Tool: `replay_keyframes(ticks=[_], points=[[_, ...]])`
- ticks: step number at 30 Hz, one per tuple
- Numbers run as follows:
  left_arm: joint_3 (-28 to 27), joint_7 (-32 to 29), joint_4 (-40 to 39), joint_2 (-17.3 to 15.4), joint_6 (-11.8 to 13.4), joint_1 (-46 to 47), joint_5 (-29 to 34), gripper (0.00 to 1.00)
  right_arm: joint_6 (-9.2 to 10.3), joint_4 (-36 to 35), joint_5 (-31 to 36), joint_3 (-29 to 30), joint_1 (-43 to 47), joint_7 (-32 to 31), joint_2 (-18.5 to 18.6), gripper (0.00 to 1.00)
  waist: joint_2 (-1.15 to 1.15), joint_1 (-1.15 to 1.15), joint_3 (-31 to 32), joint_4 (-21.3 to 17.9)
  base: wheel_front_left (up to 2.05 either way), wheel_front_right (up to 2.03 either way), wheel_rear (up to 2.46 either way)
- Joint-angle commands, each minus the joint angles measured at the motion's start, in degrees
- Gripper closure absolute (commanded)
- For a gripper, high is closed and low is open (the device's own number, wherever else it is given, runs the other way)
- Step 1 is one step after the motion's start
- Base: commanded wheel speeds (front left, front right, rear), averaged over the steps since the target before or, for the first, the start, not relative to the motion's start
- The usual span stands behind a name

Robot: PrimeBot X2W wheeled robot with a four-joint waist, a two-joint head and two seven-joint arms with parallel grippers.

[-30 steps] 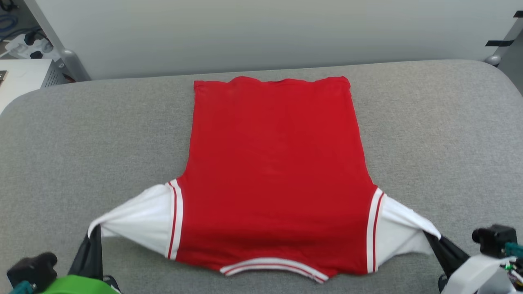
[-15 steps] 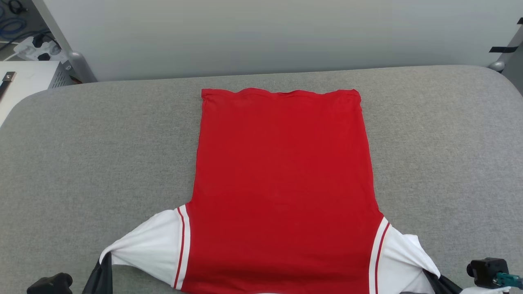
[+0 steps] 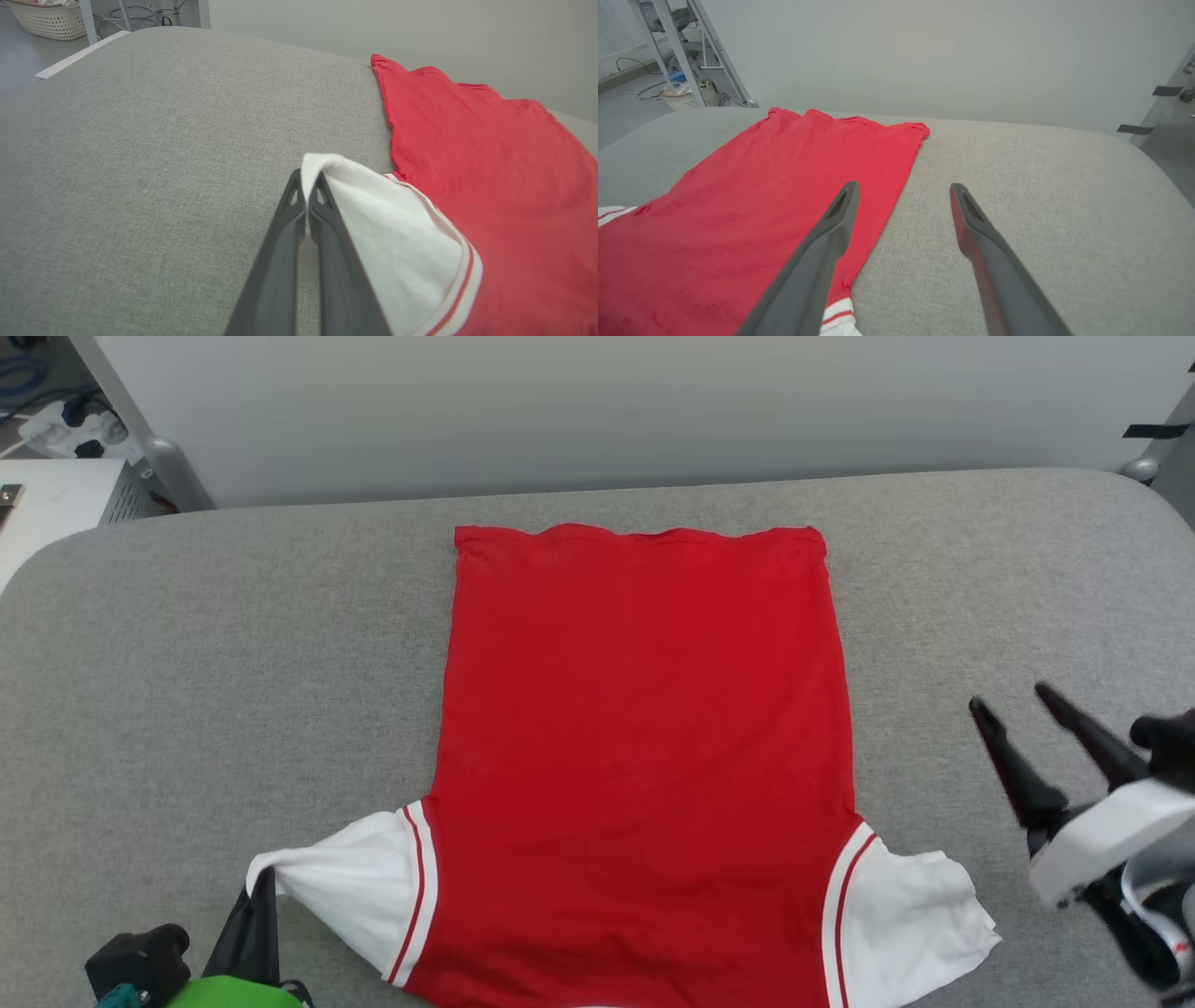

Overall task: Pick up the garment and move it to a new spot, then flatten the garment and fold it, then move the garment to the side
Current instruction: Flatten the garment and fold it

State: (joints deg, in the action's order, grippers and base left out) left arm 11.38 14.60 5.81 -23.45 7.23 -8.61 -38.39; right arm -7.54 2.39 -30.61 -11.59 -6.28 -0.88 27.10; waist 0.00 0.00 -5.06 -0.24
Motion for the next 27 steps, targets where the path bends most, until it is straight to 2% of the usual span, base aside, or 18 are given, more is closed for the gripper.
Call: replay_keyframes(ticks=[1,7,13,17,24,27], points=[[0.18,0.27,-0.73,0.28,0.05,1.6,0.78,1.0,0.05,-1.36,0.3,0.88,-3.43,-1.22,0.83,0.0,0.0,0.0,-1.3,0.89,0.0,0.0,0.0],[1.25,0.34,-2.89,1.63,0.2,6.42,3.42,1.0,0.05,-4.37,0.63,2.44,-15.72,-7.9,4.77,0.0,0.0,0.0,-7.07,4.6,0.0,0.0,0.0],[2.39,0.38,-4.67,4.6,-0.31,11.3,5.86,1.0,0.05,-1.45,-1.05,-0.12,-30.95,-16.97,8.36,0.0,0.0,0.0,-14.25,8.09,0.0,0.0,0.0],[2.06,0.39,-5.53,7.58,-0.66,14.0,7.93,1.0,0.05,3.09,-4.0,-5.09,-39.92,-26.68,10.5,0.0,0.0,0.0,-18.72,10.42,0.0,0.0,0.0],[0.8,0.39,-6.13,12.33,-2.96,17.29,11.55,1.0,0.05,10.37,-10.92,-14.64,-52.54,-46.67,12.6,0.0,0.0,0.0,-24.64,13.44,0.0,0.0,0.0],[0.13,0.4,-6.37,14.1,-4.07,18.2,12.92,1.0,0.05,13.19,-12.07,-16.73,-55.9,-52.31,13.01,0.0,0.0,0.0,-26.51,14.44,0.0,0.0,0.0]])
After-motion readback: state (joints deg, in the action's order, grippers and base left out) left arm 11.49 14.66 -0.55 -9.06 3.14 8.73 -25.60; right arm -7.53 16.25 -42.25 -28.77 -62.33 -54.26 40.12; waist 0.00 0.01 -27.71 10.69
